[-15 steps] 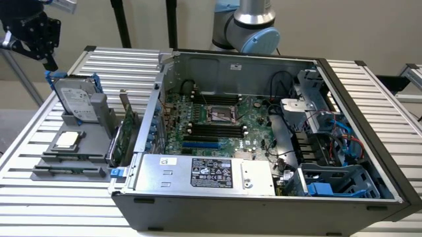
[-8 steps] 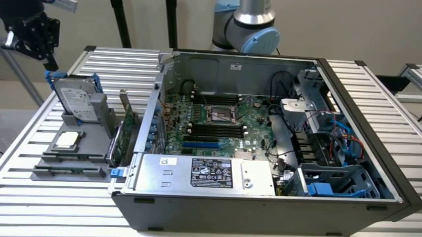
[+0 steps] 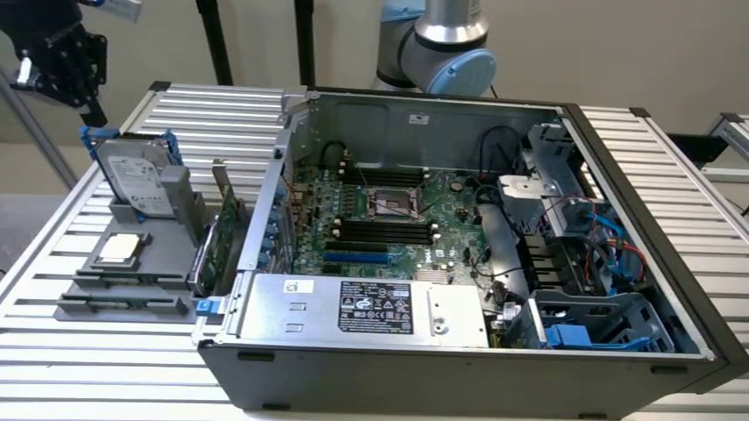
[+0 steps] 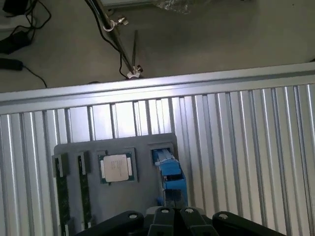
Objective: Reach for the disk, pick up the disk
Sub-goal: 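Pick up the disk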
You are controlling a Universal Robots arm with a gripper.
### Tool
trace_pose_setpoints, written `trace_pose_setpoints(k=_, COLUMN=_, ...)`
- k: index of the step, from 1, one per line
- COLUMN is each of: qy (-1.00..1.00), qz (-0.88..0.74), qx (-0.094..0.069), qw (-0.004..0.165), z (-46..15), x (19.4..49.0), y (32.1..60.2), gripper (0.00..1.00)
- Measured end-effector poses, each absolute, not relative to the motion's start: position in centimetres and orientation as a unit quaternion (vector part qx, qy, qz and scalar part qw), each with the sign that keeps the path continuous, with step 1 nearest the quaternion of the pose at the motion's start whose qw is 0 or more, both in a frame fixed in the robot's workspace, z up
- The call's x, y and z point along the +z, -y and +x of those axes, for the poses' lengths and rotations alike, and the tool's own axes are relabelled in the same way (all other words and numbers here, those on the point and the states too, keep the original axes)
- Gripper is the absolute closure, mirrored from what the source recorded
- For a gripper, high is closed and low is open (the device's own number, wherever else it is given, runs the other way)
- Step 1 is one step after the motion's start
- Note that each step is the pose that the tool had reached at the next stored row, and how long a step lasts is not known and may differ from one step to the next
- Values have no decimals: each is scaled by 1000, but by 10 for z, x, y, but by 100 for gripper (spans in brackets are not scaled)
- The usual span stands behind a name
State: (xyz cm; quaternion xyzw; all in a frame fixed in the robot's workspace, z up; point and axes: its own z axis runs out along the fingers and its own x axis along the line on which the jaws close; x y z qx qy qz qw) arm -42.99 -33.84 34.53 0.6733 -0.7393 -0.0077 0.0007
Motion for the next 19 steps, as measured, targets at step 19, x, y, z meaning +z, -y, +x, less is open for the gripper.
trace_pose_setpoints(k=19, qy=715, qz=699, qx=-7, qw=0, z=-430, x=344, y=334, gripper=53)
